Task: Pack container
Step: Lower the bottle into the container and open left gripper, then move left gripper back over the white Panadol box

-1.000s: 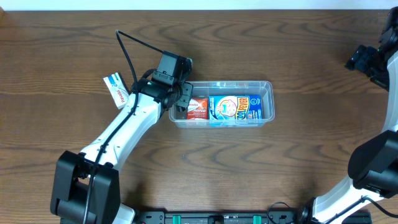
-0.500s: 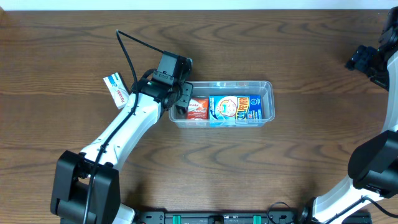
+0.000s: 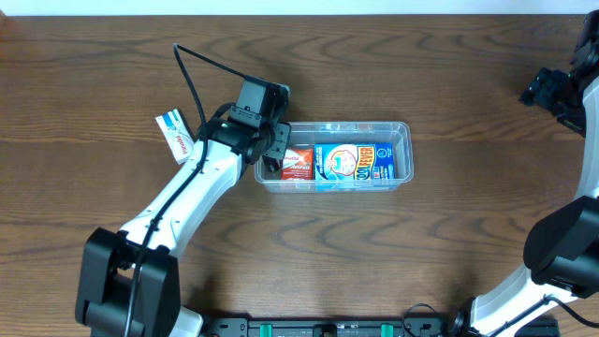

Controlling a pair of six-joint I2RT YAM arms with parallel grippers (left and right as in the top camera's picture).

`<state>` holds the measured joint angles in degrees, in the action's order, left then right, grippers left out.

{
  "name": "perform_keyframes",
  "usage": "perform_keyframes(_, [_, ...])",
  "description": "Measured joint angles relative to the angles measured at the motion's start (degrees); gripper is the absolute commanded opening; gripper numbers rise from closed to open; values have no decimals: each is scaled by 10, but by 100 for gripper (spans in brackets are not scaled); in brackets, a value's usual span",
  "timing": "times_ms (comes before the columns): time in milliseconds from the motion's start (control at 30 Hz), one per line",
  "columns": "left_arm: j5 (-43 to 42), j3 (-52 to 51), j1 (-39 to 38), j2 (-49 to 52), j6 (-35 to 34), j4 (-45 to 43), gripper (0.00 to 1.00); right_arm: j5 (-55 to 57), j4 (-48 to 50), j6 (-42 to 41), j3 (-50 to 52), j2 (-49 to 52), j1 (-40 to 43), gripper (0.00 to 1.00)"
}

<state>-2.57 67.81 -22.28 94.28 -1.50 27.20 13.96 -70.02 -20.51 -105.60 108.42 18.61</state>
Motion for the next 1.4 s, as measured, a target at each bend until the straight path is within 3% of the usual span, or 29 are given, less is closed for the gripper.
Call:
perform_keyframes(233, [27, 7, 28, -65, 0, -1, 45, 0, 0, 0, 0, 0, 0, 99])
perform_keyframes(400, [76, 16, 92, -100, -22, 20, 48, 0, 0, 0, 0, 0, 0, 99])
perform_keyframes(433, [80, 16, 110, -101, -30, 24, 52, 0, 0, 0, 0, 0, 0, 99])
perform_keyframes(567, [93, 16, 176, -93, -60, 31, 86, 0, 0, 0, 0, 0, 0, 99])
perform_keyframes(667, [95, 16, 219, -78, -94, 28, 99, 0, 0, 0, 0, 0, 0, 99])
perform_keyframes(1400, [90, 16, 274, 151, -170, -69, 98, 0, 0, 0, 0, 0, 0, 99])
